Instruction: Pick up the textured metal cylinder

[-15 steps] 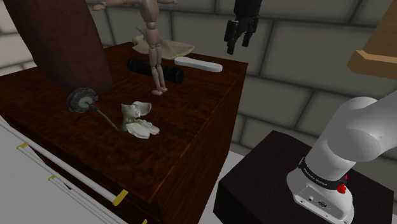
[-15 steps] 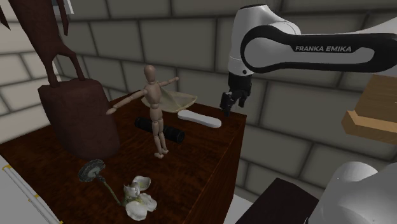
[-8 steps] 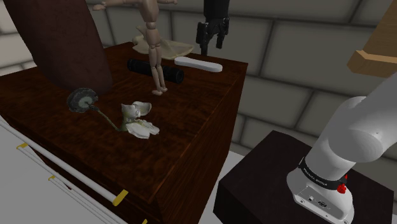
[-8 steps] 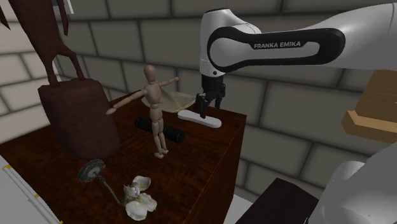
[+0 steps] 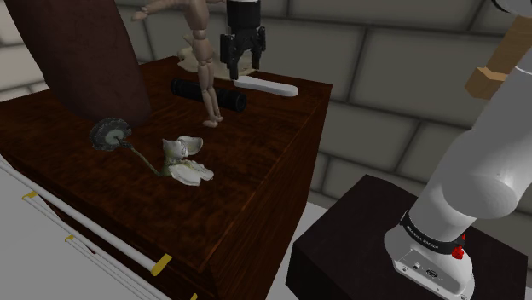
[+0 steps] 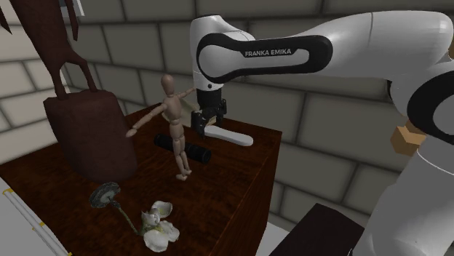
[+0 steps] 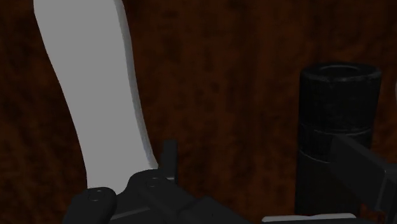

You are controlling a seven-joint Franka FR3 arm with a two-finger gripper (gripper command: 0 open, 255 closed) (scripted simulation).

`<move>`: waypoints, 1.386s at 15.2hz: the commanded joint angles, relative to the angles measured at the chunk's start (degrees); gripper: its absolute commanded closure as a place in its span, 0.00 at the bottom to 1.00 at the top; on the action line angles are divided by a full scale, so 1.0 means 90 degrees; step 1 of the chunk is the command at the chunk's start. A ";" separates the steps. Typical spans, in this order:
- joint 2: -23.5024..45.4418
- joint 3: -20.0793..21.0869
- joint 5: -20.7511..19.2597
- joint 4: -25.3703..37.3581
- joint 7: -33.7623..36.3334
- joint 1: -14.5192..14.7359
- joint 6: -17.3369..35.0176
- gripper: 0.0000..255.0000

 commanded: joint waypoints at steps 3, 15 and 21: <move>0.1124 0.0238 -0.0208 0.1237 0.0115 0.0268 -0.0328 0.00; 0.2228 0.0379 -0.0448 0.1950 0.0213 0.0618 -0.0105 0.00; 0.2234 0.0379 -0.0450 0.1969 0.0214 0.0621 -0.0118 1.00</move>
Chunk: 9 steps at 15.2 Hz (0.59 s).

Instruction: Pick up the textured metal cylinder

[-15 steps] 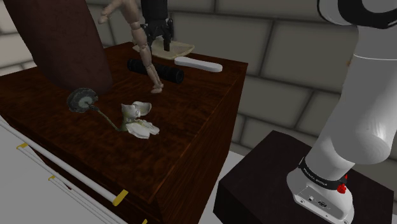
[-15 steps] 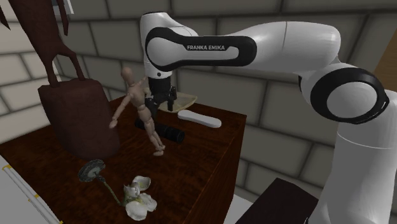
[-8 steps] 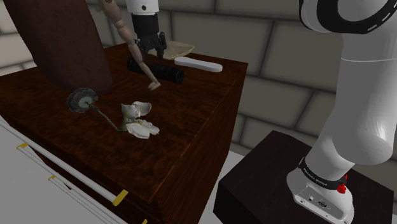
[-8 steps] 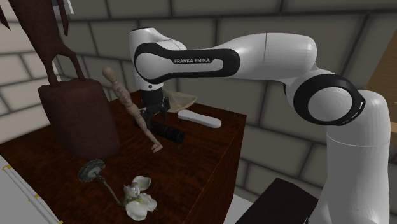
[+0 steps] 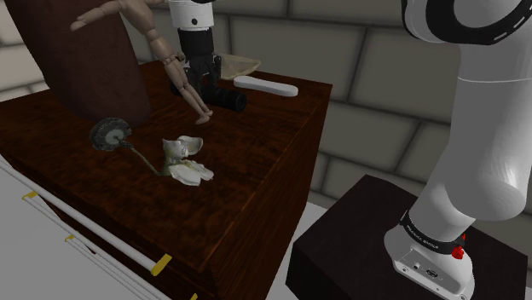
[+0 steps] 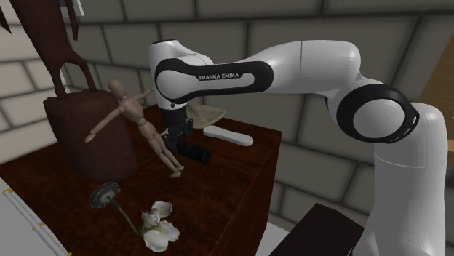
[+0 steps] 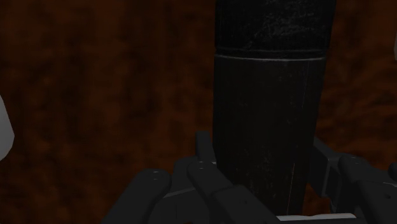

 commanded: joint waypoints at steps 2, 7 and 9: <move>0.0001 0.0000 0.0000 0.0000 0.0000 0.0000 0.0002 1.00; 0.0008 0.0002 -0.0001 0.0085 -0.0003 0.0006 -0.0076 1.00; 0.0044 0.0005 -0.0012 0.0309 -0.0004 0.0027 -0.0265 1.00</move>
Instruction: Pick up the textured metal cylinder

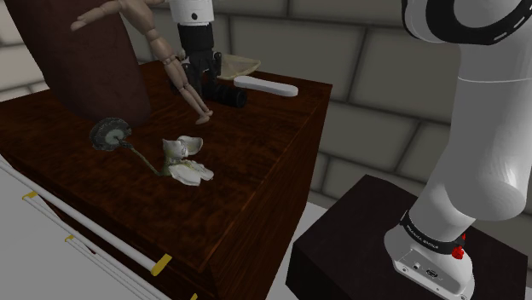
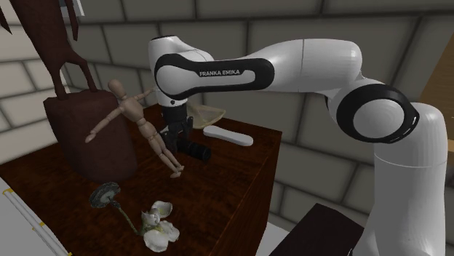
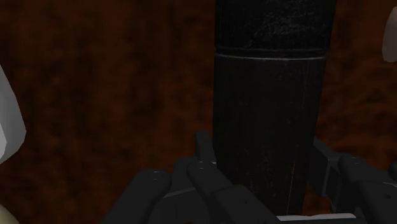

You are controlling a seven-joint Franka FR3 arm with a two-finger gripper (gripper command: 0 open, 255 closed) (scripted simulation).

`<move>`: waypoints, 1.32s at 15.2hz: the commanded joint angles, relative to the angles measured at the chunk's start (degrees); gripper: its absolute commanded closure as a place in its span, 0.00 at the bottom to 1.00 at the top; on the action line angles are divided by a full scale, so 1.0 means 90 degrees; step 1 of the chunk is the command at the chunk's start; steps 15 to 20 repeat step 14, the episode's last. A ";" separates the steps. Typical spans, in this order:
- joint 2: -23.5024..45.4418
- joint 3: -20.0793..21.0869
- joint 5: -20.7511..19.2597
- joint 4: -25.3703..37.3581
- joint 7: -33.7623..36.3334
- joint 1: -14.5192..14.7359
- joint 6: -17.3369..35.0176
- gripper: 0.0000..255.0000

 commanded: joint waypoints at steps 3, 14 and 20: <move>0.0114 0.0008 -0.0036 0.0515 0.0011 0.0061 -0.0402 1.00; 0.0509 0.0012 -0.0170 0.1913 0.0017 0.0251 -0.1414 1.00; 0.0509 0.0012 -0.0170 0.1913 0.0017 0.0251 -0.1414 1.00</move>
